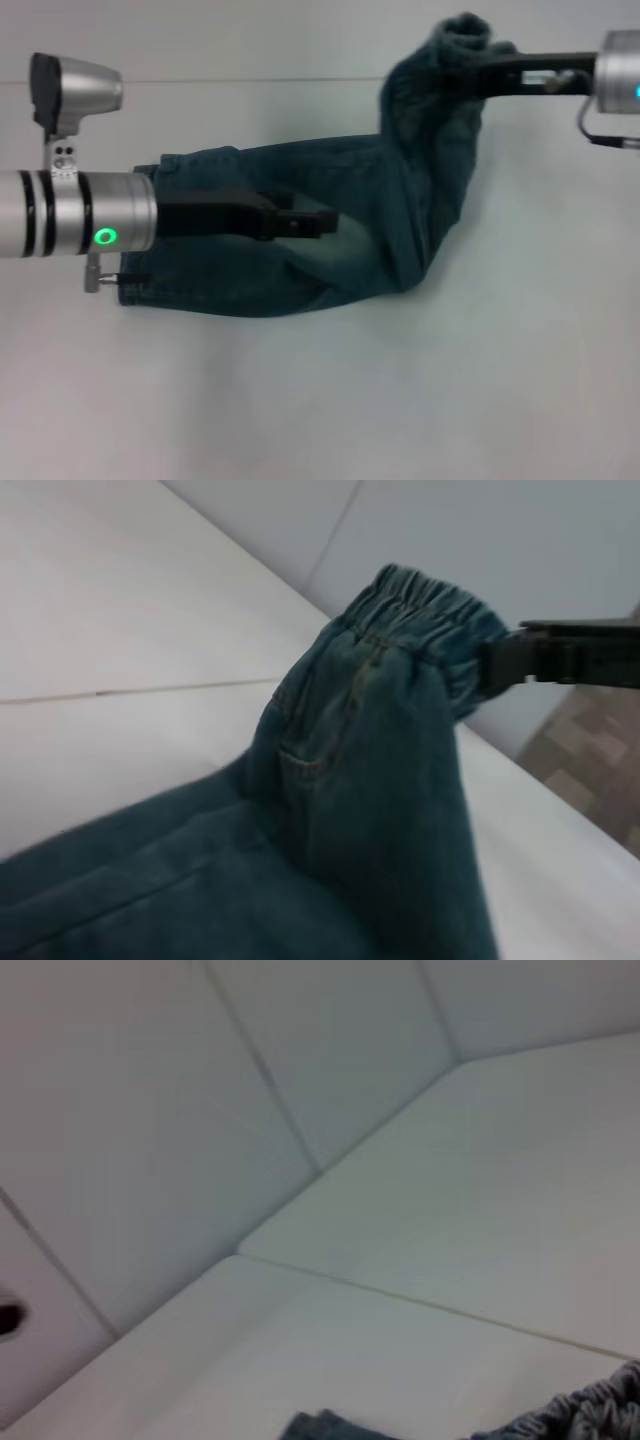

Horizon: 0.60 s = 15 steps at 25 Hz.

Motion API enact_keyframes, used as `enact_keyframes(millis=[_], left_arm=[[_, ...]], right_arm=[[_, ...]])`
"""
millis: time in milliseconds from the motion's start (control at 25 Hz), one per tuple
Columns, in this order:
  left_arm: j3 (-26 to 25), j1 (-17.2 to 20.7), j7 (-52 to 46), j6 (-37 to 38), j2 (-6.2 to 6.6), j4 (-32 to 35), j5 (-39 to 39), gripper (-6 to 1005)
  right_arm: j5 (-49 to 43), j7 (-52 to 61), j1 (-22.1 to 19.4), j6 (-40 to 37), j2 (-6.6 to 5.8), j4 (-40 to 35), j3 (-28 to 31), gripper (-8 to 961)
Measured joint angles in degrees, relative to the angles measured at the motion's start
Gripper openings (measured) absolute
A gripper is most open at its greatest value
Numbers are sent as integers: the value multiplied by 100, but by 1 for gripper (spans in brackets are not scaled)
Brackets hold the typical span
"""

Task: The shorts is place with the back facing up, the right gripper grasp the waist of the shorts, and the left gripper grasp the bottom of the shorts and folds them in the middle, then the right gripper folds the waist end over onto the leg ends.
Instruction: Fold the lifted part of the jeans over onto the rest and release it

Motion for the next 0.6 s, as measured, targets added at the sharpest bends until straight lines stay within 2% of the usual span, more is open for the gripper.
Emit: enact_keyframes(millis=[160,440,600], left_arm=[[-69,309,1,-114,10,398,-7,931],[-670,667,79,-439,62,705,-103,931],[-788,877,161,-891,33,848,-209,931]], right_arm=[[1,156,332,38,98,19,-368,94],[-28,469,857,142,313,53,-1061,106],[-16,709,1153,316,360,123,-1632,113]])
